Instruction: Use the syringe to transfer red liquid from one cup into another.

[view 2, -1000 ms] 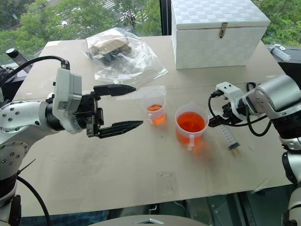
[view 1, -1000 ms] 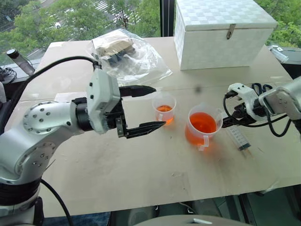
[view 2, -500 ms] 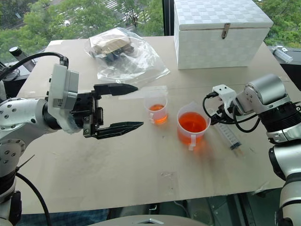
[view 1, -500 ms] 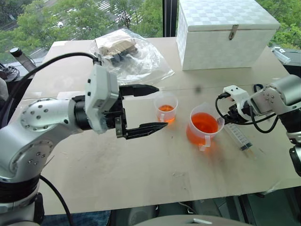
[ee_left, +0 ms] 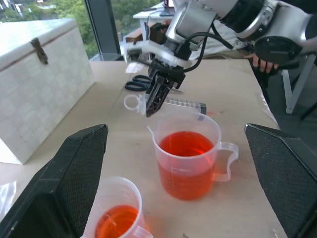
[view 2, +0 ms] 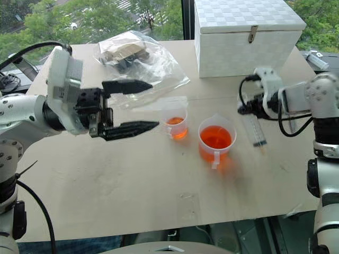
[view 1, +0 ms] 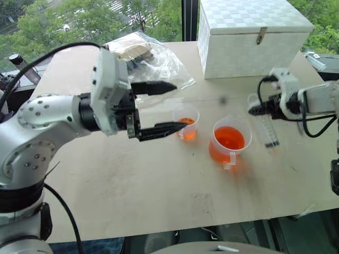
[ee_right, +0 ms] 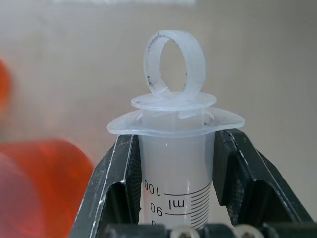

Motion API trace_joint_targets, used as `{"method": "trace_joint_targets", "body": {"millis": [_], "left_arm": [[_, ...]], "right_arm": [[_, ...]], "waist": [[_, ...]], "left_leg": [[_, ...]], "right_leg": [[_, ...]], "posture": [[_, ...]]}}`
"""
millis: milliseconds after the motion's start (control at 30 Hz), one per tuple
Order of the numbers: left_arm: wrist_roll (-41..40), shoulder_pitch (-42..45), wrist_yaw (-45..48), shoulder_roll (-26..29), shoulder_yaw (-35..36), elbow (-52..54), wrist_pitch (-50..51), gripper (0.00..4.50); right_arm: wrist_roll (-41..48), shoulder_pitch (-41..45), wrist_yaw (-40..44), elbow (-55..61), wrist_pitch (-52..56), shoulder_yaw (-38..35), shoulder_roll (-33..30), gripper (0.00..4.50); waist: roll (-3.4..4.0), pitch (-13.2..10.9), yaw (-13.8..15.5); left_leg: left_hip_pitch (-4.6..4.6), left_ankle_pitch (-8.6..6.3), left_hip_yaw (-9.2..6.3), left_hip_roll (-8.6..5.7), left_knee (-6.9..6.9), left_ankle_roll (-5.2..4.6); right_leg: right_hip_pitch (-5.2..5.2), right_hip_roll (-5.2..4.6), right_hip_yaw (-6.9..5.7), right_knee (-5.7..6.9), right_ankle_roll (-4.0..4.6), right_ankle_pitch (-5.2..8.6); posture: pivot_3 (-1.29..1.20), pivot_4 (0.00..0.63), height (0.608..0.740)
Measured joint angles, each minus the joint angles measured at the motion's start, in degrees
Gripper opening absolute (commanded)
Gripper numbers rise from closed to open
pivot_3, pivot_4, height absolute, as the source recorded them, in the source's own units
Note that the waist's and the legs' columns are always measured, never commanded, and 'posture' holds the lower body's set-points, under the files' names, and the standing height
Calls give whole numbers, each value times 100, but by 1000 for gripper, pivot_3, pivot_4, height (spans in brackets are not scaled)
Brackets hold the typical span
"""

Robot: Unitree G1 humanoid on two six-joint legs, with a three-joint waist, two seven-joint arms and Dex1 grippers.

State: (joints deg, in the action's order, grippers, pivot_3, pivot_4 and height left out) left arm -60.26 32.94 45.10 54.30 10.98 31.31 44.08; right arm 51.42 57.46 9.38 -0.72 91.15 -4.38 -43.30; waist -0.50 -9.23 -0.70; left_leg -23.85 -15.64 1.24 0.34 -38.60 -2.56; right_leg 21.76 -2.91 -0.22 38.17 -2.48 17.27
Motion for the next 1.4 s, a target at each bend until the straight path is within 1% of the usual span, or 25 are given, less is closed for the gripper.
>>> {"method": "trace_joint_targets", "body": {"millis": [33, 67, 133, 167, 233, 300, 367, 467, 533, 600, 667, 700, 733, 867, 933, 1067, 1100, 1167, 1267, 1300, 1400], "left_arm": [[12, 92, -47, -21, -29, -77, 21, 4500], [51, 369, -186, -139, -68, -320, 80, 4500], [58, 703, -366, -358, -83, -603, 108, 4500], [58, 753, -395, -404, -77, -643, 107, 4500], [52, 1017, -508, -673, -102, -850, 109, 4500], [53, 1258, -535, -882, -147, -1035, 109, 4500], [57, 1502, -495, -1007, -218, -1195, 109, 4500], [39, 1697, -401, -1082, -234, -1335, 156, 4500], [26, 1760, -356, -1106, -234, -1417, 200, 4500], [34, 1812, -279, -1119, -235, -1451, 207, 4500], [68, 1840, -175, -1160, -260, -1445, 193, 4500], [114, 1846, -134, -1263, -291, -1429, 168, 4500], [130, 1846, -121, -1306, -316, -1424, 161, 4500], [237, 1849, -101, -1869, -726, -1235, 127, 4500], [420, 1835, -33, -1957, -967, -1193, 78, 4500], [901, 1833, 151, -2023, -1222, -1271, -132, 4500], [1231, 1833, 266, -2032, -1426, -1383, -301, 4500], [1444, 1829, 349, -2060, -1564, -1471, -398, 4500], [1769, 1853, 479, -2343, -1760, -1634, -638, 4500], [1917, 1875, 486, -2517, -1861, -1763, -732, 4500], [2126, 1878, 515, -2770, -2036, -1993, -826, 4500]], "right_arm": [[85, -15, 60, 186, -48, -220, 55, 1506], [361, -194, 254, 769, -295, -791, 202, 1506], [617, -460, 479, 1498, -729, -1315, 294, 1506], [652, -506, 513, 1616, -816, -1406, 326, 1506], [750, -876, 598, 2208, -1285, -1735, 460, 1506], [882, -1147, 565, 2704, -1674, -1886, 772, 1506], [1134, -1189, 371, 3085, -1930, -1906, 1072, 1506], [1449, -1282, 135, 3499, -2261, -1914, 1165, 1506], [1586, -1487, -19, 3607, -2454, -1909, 1274, 1506], [1647, -1886, -141, 3747, -2686, -1893, 1462, 1506], [1517, -2555, -127, 4033, -3073, -1716, 1702, 1506], [1295, -3005, -34, 4146, -3332, -1501, 1813, 1506], [1197, -3128, -3, 4147, -3396, -1413, 1840, 1506], [335, -3807, 324, 4230, -4381, -1017, 2065, 1506], [-5, -3985, 475, 4214, -4714, -796, 2118, 1506], [-530, -4106, 726, 4091, -5307, -589, 2123, 1506], [-763, -4194, 828, 4007, -5540, -470, 2136, 1506], [-884, -4255, 889, 3958, -5644, -376, 2161, 1506], [-1085, -4318, 965, 3880, -5835, -212, 2212, 1506], [-1172, -4330, 1008, 3856, -5923, -141, 2230, 1506], [-1307, -4355, 1042, 3846, -6059, -31, 2279, 1506]], "waist": [[0, 0, 3], [-1, -1, 31], [-4, 1, 69], [-4, 2, 70], [-9, 4, 84], [-12, 5, 57], [-12, 4, -6], [-12, 5, -30], [-11, 5, -25], [-13, 6, -20], [-17, 8, 2], [-16, 7, 8], [-16, 7, 6], [-18, 8, 7], [-16, 7, -12], [-14, 8, -27], [-15, 8, -8], [-15, 8, -2], [-15, 8, 29], [-15, 8, 38], [-15, 8, 19]], "left_leg": [[-2, 0, 0, 0, 0, 0], [-3, 0, -5, 0, 0, 0], [-4, 0, -7, -1, -1, -1], [-4, 0, -7, -1, -2, 0], [-4, 0, -6, -2, -4, -1], [-4, 0, -1, -2, -9, 0], [2, 2, -1, -2, -12, 2], [12, 4, -2, 0, -12, 7], [11, 6, -3, 0, -13, 9], [10, 6, -3, -1, -17, 9], [7, 6, -7, -1, -20, 9], [4, 6, -5, -3, -20, 9], [3, 6, -4, -5, -26, 9], [7, 6, -6, -8, -45, 8], [12, 6, -3, -8, -45, 9], [20, 7, -2, -5, -44, 9], [18, 6, -2, -5, -45, 9], [15, 6, -2, -6, -47, 9], [10, 6, -3, -8, -54, 8], [11, 6, -3, -9, -55, 8], [11, 6, -4, -9, -54, 8]], "right_leg": [[0, 0, -1, -1, 0, 0], [-2, -1, -7, -2, 0, 0], [-5, -2, -10, -1, -2, -1], [-5, -2, -10, 0, -2, -1], [-6, -4, -9, 16, -4, -2], [-2, -5, -3, 34, -4, -2], [1, -4, 0, 50, -4, -2], [0, 0, 1, 60, -3, -1], [0, 0, 0, 61, -2, -1], [-1, -1, 0, 62, -3, -1], [-3, -2, -3, 61, -3, 0], [-1, -2, -1, 60, -4, 0], [-2, -2, -1, 61, -5, 0], [-5, 15, 2, 59, -10, 3], [-2, 18, 9, 63, -10, 4], [-3, 27, 15, 67, -8, 5], [-3, 28, 14, 66, -8, 5], [-2, 27, 14, 65, -9, 5], [-4, 23, 11, 63, -9, 5], [-4, 22, 11, 62, -10, 5], [-3, 23, 12, 64, -10, 5]], "posture": [[0, 150, 740], [0, 150, 740], [0, 150, 740], [0, 150, 740], [0, 150, 740], [0, 150, 740], [0, 150, 740], [0, 150, 740], [0, 150, 740], [0, 150, 740], [0, 150, 740], [0, 150, 740], [0, 150, 740], [0, 150, 740], [0, 150, 740], [0, 150, 740], [0, 150, 740], [0, 150, 740], [0, 150, 740], [0, 150, 740], [0, 150, 740]]}}
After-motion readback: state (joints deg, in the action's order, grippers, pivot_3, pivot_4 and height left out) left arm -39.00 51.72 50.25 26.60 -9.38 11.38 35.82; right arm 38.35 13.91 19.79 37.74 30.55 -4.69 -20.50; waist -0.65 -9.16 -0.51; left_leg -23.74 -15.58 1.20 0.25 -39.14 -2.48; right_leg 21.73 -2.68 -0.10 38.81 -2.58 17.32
